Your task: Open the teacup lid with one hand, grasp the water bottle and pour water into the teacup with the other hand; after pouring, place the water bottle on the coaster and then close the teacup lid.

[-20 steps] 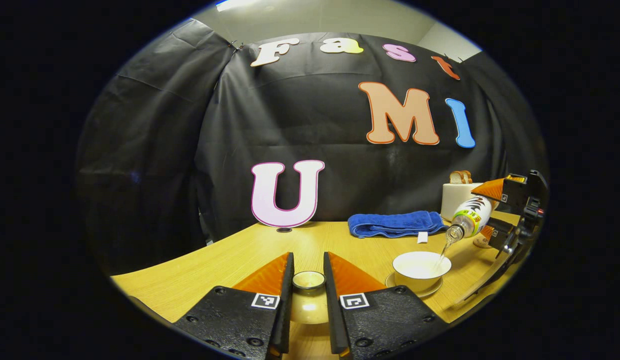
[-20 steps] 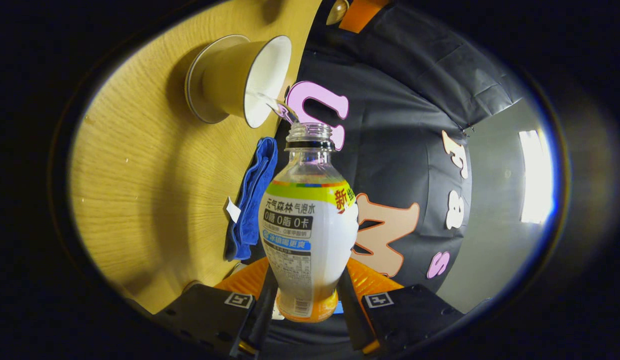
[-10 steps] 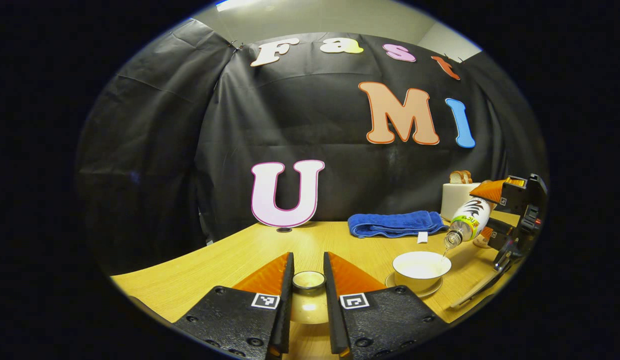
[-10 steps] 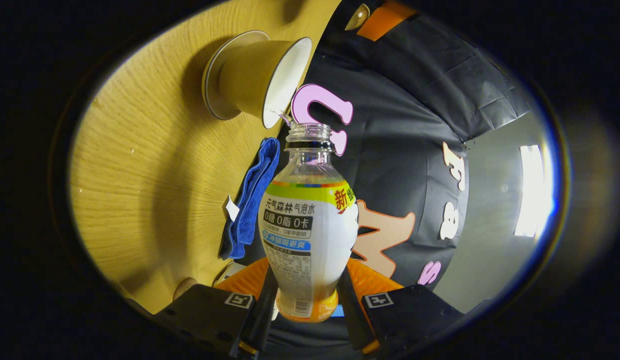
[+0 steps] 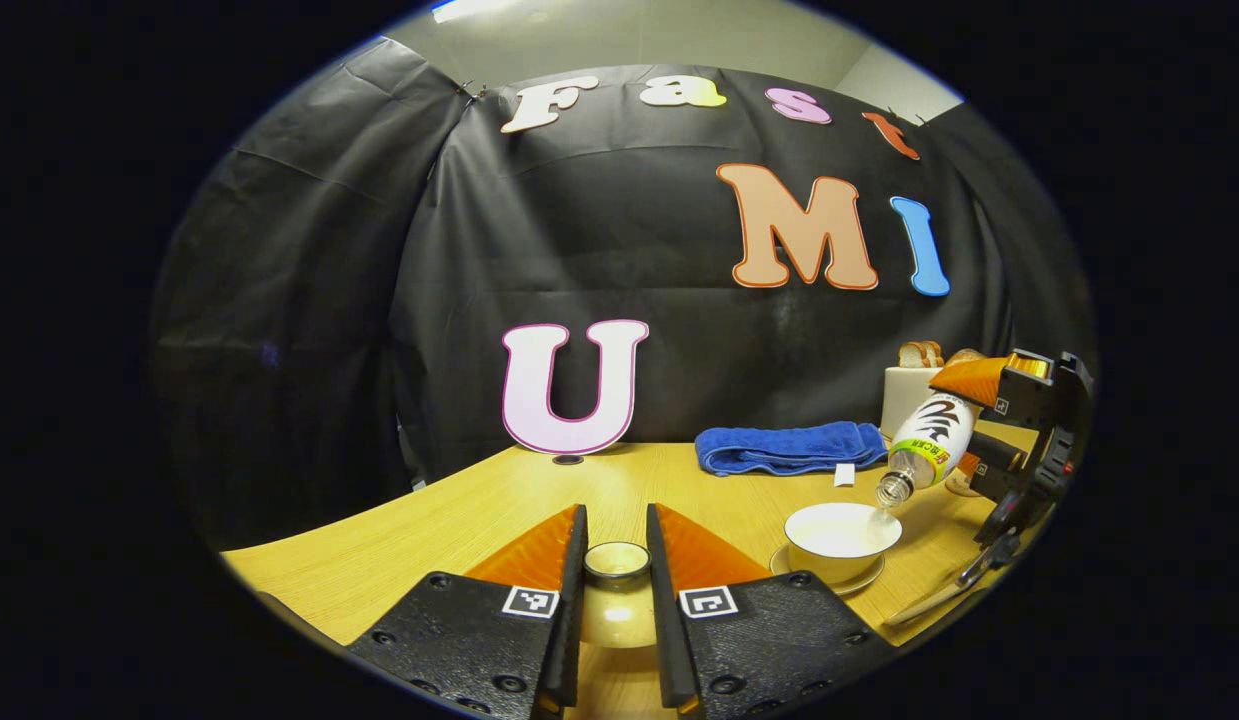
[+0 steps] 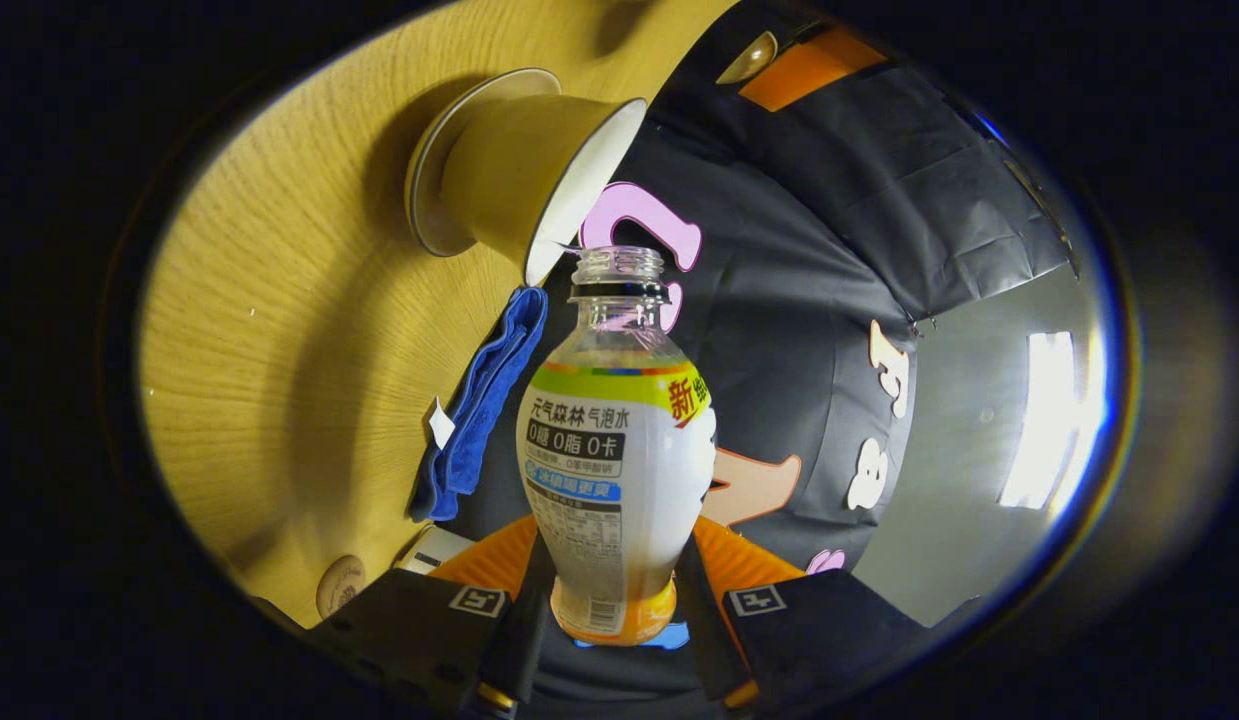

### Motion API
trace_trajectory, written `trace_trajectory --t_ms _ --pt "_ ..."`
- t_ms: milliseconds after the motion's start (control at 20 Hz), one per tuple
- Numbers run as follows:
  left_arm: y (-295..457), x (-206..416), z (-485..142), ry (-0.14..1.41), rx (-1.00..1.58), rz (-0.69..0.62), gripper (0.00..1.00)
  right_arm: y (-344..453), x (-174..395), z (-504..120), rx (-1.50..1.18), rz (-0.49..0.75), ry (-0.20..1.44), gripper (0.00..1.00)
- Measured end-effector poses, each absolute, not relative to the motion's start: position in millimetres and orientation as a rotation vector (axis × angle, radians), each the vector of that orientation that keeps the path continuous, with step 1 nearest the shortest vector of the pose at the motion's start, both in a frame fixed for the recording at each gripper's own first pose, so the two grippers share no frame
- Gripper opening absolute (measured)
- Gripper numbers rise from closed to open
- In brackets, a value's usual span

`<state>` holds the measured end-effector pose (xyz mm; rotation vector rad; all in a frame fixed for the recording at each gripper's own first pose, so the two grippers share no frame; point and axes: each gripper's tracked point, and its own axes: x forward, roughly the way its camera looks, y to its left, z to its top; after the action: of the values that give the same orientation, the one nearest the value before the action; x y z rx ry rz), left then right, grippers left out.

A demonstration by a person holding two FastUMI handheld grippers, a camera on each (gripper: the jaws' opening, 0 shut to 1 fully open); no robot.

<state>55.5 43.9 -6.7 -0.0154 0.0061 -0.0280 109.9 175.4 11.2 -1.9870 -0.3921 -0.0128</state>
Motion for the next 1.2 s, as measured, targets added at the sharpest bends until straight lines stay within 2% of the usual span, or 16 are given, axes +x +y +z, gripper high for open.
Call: trace_trajectory --t_ms 250,500,800,950,1000,1050,1100,1200 --pt "43.9 55.6 -6.8 0.006 -0.015 -0.028 0.29 181.1 102.8 10.8 -2.022 -0.031 -0.45 0.64" --pt "43.9 55.9 -6.6 0.006 -0.015 -0.028 0.29 176.9 108.2 7.4 -1.945 0.002 -0.385 0.66" --pt "43.8 56.2 -7.0 0.006 -0.015 -0.028 0.29 162.6 117.4 -4.2 -1.584 0.106 -0.146 0.64" --pt "43.8 55.9 -7.0 0.006 -0.015 -0.028 0.29 157.1 111.3 -10.1 -1.288 0.182 0.003 0.63" --pt "43.9 55.7 -6.7 0.006 -0.015 -0.028 0.29 156.3 110.5 -12.2 -1.174 0.204 0.051 0.66" --pt "43.9 55.9 -6.9 0.006 -0.015 -0.028 0.29 154.8 110.7 -8.8 -1.075 0.213 0.085 0.69" --pt "43.9 55.8 -6.8 0.006 -0.015 -0.028 0.29 153.4 112.9 -5.0 -0.991 0.219 0.107 0.64" --pt "43.8 56.0 -7.0 0.006 -0.015 -0.028 0.29 145.8 122.7 1.7 -0.838 0.217 0.138 0.67"
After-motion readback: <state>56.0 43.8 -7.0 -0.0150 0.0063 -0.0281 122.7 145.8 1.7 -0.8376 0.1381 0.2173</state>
